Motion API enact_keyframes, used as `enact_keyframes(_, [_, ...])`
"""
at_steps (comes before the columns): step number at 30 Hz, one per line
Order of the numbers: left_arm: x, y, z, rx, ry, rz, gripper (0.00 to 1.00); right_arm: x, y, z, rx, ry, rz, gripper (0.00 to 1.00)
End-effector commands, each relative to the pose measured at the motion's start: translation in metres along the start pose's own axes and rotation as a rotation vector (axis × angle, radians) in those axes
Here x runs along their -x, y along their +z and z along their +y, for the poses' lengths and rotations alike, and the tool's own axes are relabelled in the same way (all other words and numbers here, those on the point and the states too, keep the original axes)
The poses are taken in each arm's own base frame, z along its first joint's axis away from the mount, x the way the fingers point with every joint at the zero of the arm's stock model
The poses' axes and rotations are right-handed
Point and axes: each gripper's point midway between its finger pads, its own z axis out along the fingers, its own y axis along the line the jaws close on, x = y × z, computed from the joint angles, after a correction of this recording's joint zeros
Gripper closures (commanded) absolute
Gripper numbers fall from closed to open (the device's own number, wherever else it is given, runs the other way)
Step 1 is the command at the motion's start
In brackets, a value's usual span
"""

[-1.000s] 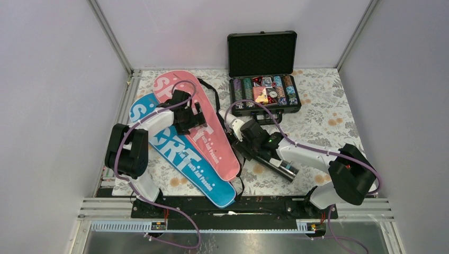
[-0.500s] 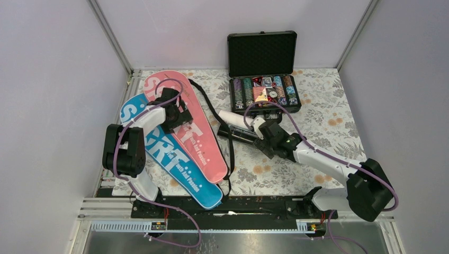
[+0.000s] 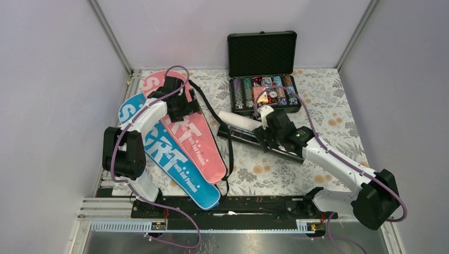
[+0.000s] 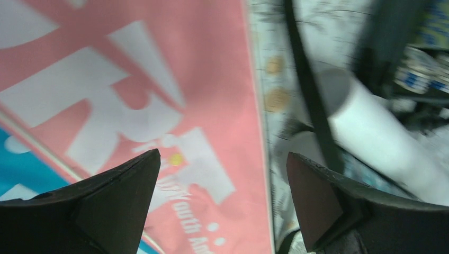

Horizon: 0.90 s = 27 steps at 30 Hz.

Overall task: Pack up the badminton gear
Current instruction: Adjust the shuttle tube at the center of the board.

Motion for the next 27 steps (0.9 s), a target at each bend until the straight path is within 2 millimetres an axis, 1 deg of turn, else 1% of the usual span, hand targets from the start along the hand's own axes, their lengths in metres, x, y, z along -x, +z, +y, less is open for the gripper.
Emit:
enact_keyframes(1, [0.022,-0.046,-0.056,-0.197,0.088,-0.090,0.02,0.077,-0.036,0.068,0.389,0.395,-0.232,0.26])
enact_keyframes(3, [0.024,-0.055,-0.057,-0.206,0.091,-0.108,0.02,0.095,-0.039,0.088,0.489,0.530,-0.273,0.33])
enact_keyframes(4, [0.025,-0.062,-0.055,-0.197,0.095,-0.122,0.02,0.099,-0.038,0.095,0.498,0.574,-0.279,0.34])
enact_keyframes(6, [0.026,-0.075,-0.045,-0.151,0.116,-0.149,0.01,0.107,-0.036,0.113,0.513,0.581,-0.314,0.36])
enact_keyframes(7, [0.027,-0.083,-0.042,-0.137,0.133,-0.162,0.01,0.107,-0.033,0.120,0.499,0.587,-0.313,0.36])
enact_keyframes(9, [0.025,-0.099,-0.034,-0.114,0.176,-0.187,0.01,0.105,-0.021,0.131,0.473,0.597,-0.292,0.36])
enact_keyframes(10, [0.024,-0.106,-0.028,-0.093,0.198,-0.198,0.01,0.099,-0.011,0.136,0.453,0.601,-0.260,0.36])
enact_keyframes(12, [0.020,-0.121,-0.013,-0.043,0.241,-0.225,0.01,0.100,0.004,0.139,0.411,0.617,-0.269,0.36])
enact_keyframes(16, [0.008,-0.141,0.010,0.009,0.265,-0.283,0.01,0.088,0.039,0.144,0.298,0.570,-0.204,0.35])
enact_keyframes(19, [-0.007,-0.147,0.024,0.011,0.228,-0.293,0.01,0.082,0.059,0.144,0.250,0.572,-0.186,0.34])
enact_keyframes(21, [-0.012,-0.148,0.034,0.008,0.187,-0.292,0.01,0.079,0.069,0.142,0.221,0.559,-0.179,0.34])
enact_keyframes(23, [-0.015,-0.147,0.042,0.009,0.142,-0.287,0.01,0.082,0.076,0.144,0.215,0.532,-0.179,0.34])
enact_keyframes(24, [-0.018,-0.145,0.042,-0.015,0.129,-0.270,0.01,0.085,0.077,0.148,0.236,0.516,-0.183,0.35])
enact_keyframes(25, [-0.020,-0.145,0.043,-0.022,0.121,-0.261,0.01,0.089,0.078,0.155,0.270,0.496,-0.191,0.38])
enact_keyframes(27, [-0.022,-0.143,0.048,-0.020,0.119,-0.250,0.01,0.099,0.070,0.176,0.398,0.444,-0.209,0.52])
